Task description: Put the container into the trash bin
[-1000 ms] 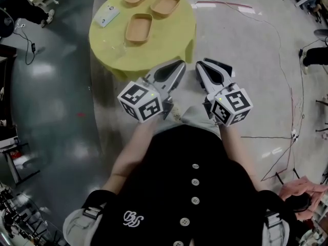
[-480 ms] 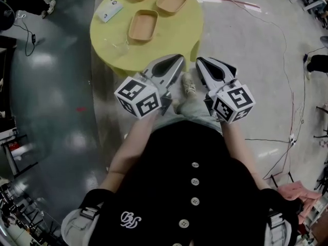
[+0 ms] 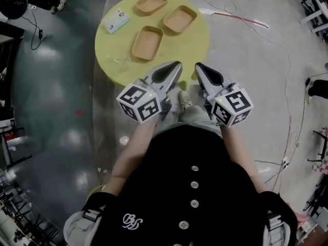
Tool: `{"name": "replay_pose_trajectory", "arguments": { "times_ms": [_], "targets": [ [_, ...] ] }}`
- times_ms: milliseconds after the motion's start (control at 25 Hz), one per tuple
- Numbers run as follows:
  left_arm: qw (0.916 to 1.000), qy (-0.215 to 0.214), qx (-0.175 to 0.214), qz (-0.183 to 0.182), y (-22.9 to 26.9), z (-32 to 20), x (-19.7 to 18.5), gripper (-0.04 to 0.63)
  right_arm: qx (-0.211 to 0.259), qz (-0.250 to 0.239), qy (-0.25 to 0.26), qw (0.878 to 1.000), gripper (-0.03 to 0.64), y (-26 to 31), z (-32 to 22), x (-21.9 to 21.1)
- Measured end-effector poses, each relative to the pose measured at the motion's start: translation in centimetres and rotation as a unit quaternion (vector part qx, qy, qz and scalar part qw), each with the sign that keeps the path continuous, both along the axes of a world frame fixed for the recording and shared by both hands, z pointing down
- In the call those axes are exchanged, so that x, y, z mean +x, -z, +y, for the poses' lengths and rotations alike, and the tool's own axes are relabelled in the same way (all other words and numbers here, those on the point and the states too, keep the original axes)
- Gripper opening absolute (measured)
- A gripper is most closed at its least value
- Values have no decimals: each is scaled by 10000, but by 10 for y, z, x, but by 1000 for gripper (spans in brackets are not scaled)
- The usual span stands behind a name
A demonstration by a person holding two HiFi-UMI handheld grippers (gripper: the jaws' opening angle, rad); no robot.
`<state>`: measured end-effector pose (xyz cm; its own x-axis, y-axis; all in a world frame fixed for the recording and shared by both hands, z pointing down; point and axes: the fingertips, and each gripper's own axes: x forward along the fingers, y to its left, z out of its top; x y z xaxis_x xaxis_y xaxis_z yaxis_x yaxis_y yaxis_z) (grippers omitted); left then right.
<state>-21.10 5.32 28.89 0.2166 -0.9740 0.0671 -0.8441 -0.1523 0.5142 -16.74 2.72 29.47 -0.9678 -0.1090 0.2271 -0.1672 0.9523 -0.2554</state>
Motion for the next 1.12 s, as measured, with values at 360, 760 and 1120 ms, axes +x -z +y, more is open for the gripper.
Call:
{"name": "replay_pose_trajectory", "arguments": {
  "times_ms": [360, 760, 1120],
  "targets": [
    [9966, 578, -306, -494, -14, -22, -38, 15, -157, 90, 422, 9989, 5, -9, -36, -34],
    [9860, 1262, -802, -742, -48, -28, -81, 15, -447, 316, 941, 9941, 5, -44, -51, -68],
    [9677, 1613, -1573, -1134, -92, -20, -98, 17, -703, 478, 1358, 9871, 5, -71, -45, -88]
  ]
}}
